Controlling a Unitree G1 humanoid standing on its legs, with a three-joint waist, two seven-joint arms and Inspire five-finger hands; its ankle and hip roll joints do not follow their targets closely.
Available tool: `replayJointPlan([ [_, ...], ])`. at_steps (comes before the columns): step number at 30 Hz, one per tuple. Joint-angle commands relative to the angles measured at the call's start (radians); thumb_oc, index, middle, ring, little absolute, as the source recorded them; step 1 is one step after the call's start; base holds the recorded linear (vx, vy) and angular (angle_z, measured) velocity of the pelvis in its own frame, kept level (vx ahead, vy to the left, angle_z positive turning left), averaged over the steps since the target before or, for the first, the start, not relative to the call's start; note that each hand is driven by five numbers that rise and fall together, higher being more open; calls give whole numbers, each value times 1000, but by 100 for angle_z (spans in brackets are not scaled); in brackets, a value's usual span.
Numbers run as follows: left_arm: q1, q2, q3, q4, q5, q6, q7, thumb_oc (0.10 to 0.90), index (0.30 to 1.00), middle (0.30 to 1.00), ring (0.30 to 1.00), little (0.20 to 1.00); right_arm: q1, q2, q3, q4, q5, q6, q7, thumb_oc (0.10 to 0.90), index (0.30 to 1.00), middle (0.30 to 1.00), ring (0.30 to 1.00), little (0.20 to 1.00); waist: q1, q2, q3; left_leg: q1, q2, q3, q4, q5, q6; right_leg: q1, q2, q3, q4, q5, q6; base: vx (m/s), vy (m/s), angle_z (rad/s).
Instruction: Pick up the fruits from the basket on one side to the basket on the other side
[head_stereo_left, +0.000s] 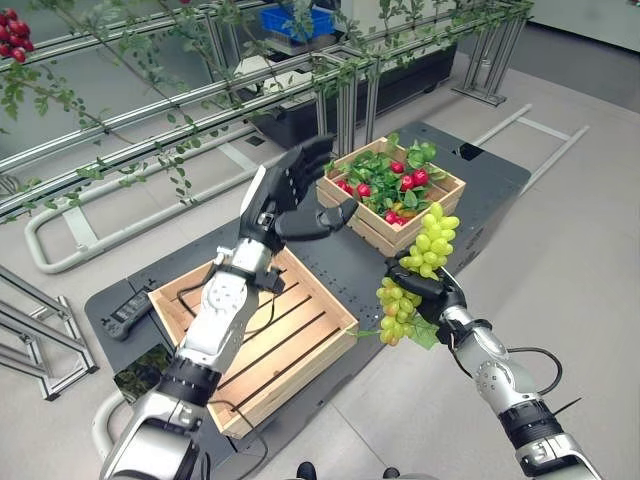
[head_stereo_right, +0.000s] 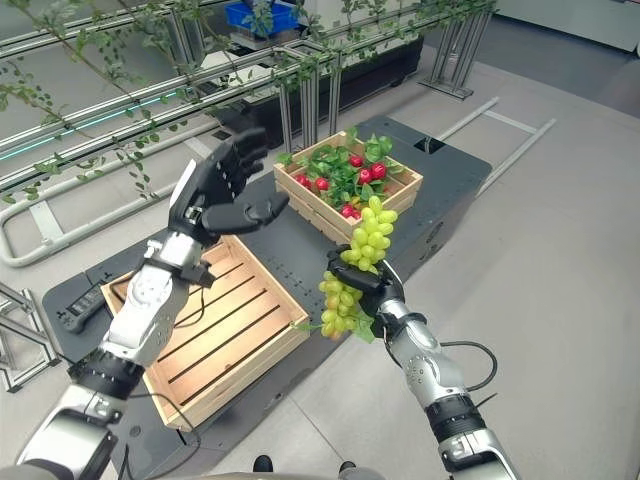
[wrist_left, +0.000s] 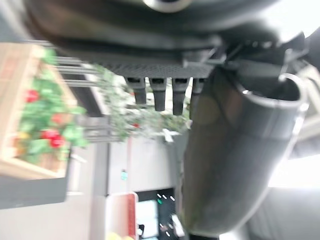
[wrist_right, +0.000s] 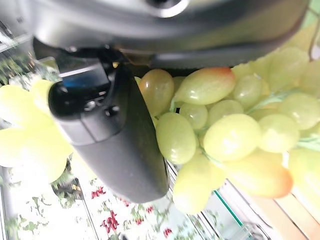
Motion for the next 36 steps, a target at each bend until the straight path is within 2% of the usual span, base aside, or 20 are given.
replayJointPlan([
  [1,-53,-29,77,88,36,-79,46,800,900,900,900,900,-25,6,-85,-100,-9,-146,70,400,300,300,300,300,-3,-12,-111,15,41,-29,1,-51,-33,-53,-23,16,0,87,-8,5,-56,-10],
  [8,17,-73,83,157,55,-83,47,800,900,900,900,900,23,-4,-120,-126,-5,-151,97,400,300,300,300,300,-21,-23,-105,22,54,-5,1,-46,-34,-58,-4,46,0,90,-16,-12,-59,-11],
  [11,37,-82,91,179,33,-89,65,800,900,900,900,900,17,-6,-117,-130,0,-145,95,400,300,300,300,300,-22,-29,-100,31,41,-11,29,-50,-35,-58,3,71,0,97,-25,-27,9,-7],
  [13,50,-87,110,186,16,-104,108,800,900,900,900,900,-11,-17,-100,-116,12,-137,107,400,300,300,300,300,-5,-46,-90,-8,-1,-100,142,-97,-28,-62,-2,119,3,113,-34,-62,73,-39],
  [14,76,-87,135,186,14,-141,152,800,900,900,900,900,-51,-22,-71,-93,24,-133,123,400,300,300,300,300,29,-57,-74,-57,-64,-236,216,-131,-9,-79,-6,176,30,125,-41,-119,137,-79],
  [15,94,-83,157,172,11,-149,162,800,900,900,900,900,-71,-25,-53,-86,33,-133,134,400,300,300,300,300,53,-50,-68,-73,-93,-317,199,-118,9,-92,7,209,59,117,-45,-127,191,-127],
  [16,103,-78,170,159,15,-152,161,800,900,900,900,900,-92,-18,-35,-76,29,-146,129,400,300,300,300,300,67,-40,-67,-71,-108,-364,177,-115,24,-101,18,227,82,100,-48,-120,193,-145],
  [18,88,-63,170,149,23,-147,144,800,900,900,900,900,-114,-5,-24,-70,19,-182,104,400,300,300,300,300,67,-21,-60,-59,-96,-342,115,-83,34,-130,19,216,125,80,-43,-150,200,-175],
  [20,46,-56,146,177,15,-158,159,800,900,900,900,900,-119,-1,-29,-86,42,-201,77,400,300,300,300,300,43,-14,-55,-48,-100,-351,80,-70,34,-178,12,231,135,103,-21,-202,194,-78],
  [24,-15,-52,135,211,25,-191,191,800,900,900,900,900,-152,0,-29,-82,47,-174,84,400,300,300,300,300,12,-9,-50,-27,-104,-332,48,-86,38,-223,-2,258,106,151,11,-150,124,-28],
  [30,-51,-41,131,215,16,-207,203,800,900,900,900,900,-151,-13,-36,-53,47,-184,95,400,300,300,300,300,-4,-14,-65,-24,-108,-282,56,-115,45,-228,-24,270,65,177,31,-150,108,-28],
  [33,-55,-38,131,214,17,-208,181,800,900,900,900,900,-130,-18,-51,-60,45,-186,89,400,300,300,300,300,-16,-21,-64,-18,-118,-247,84,-146,52,-244,-49,272,42,212,49,-102,71,-16],
  [35,-48,-34,130,202,22,-208,177,800,900,900,900,900,-115,-16,-59,-58,49,-183,103,400,300,300,300,300,-19,-24,-55,-12,-124,-229,99,-160,53,-266,-69,248,36,243,61,-106,41,-27],
  [36,-33,-29,132,190,25,-208,186,800,900,900,900,900,-109,-10,-63,-54,56,-176,114,400,300,300,300,300,-14,-20,-47,-3,-122,-213,99,-162,49,-278,-80,210,40,261,64,-88,14,-35],
])
